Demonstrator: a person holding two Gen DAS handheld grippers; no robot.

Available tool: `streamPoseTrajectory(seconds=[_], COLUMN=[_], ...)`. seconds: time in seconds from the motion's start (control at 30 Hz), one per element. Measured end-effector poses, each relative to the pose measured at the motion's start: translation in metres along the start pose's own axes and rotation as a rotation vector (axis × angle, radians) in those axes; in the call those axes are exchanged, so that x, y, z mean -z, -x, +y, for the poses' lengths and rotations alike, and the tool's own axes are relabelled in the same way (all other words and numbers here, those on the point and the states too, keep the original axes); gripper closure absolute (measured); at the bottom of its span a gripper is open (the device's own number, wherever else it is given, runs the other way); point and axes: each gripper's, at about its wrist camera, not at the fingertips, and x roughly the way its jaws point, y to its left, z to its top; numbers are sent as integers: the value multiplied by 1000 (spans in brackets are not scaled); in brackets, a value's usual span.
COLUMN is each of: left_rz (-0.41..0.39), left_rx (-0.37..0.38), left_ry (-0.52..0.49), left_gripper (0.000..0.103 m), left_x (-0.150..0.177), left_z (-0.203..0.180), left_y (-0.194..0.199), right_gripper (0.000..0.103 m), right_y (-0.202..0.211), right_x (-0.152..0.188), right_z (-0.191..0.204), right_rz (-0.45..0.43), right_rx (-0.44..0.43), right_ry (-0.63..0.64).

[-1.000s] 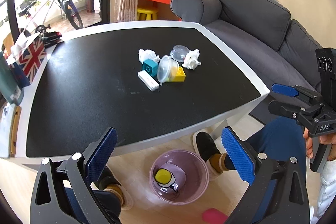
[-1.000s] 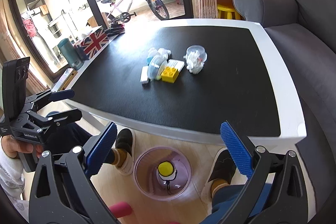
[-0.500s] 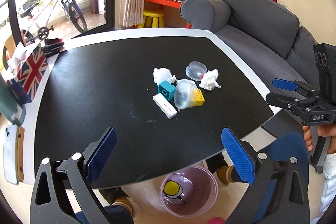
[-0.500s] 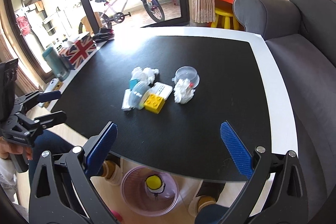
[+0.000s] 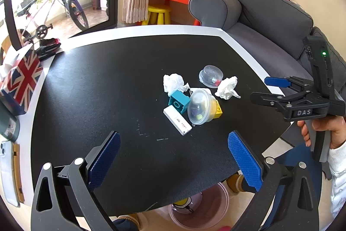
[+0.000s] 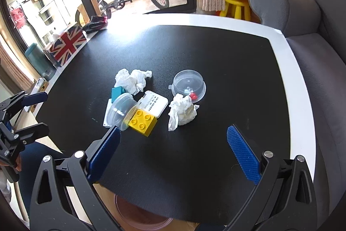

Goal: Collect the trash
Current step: 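Grasp the crumpled white tissue with the right gripper and lift it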

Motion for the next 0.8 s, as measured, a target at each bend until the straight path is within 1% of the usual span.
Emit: streamPoseTrajectory(seconds=[0.23, 0.3, 0.37, 0.5, 0.57, 0.6, 0.67, 0.7, 0.73, 0.8], left_rz=[16, 18, 22, 28, 30, 31, 34, 35, 36, 37], left_rx=[0, 1, 3, 5, 7, 8, 10, 11, 11, 12], left_ry=[-3, -3, -2, -4, -5, -5, -7, -9, -10, -12], left_gripper=[7, 7, 7, 7, 7, 7, 7, 7, 7, 7], left_x=[-7, -7, -8, -9, -9, -9, -9, -9, -10, -10], left_z=[1, 2, 2, 0, 0, 0, -1, -2, -3, -5], left_y=[-11, -14, -17, -19, -20, -21, -23, -23, -24, -24], right_gripper=[6, 8, 22, 34, 48, 52, 68, 72, 81, 85], right_y=[-29, -36, -44, -53, -56, -58, -61, -62, -62, -61], right_x=[-9, -12, -14, -15, -16, -16, -16, -16, -16, -16], right_z=[-8, -11, -12, -12, -12, -13, -12, -12, -12, -12], right_rz=[43, 55, 70, 89, 95, 100, 108, 109, 109, 105], right_rx=[-5, -7, -7, -19, -22, -25, -31, -29, -28, -32], right_ry=[3, -1, 1, 15, 18, 19, 22, 24, 24, 22])
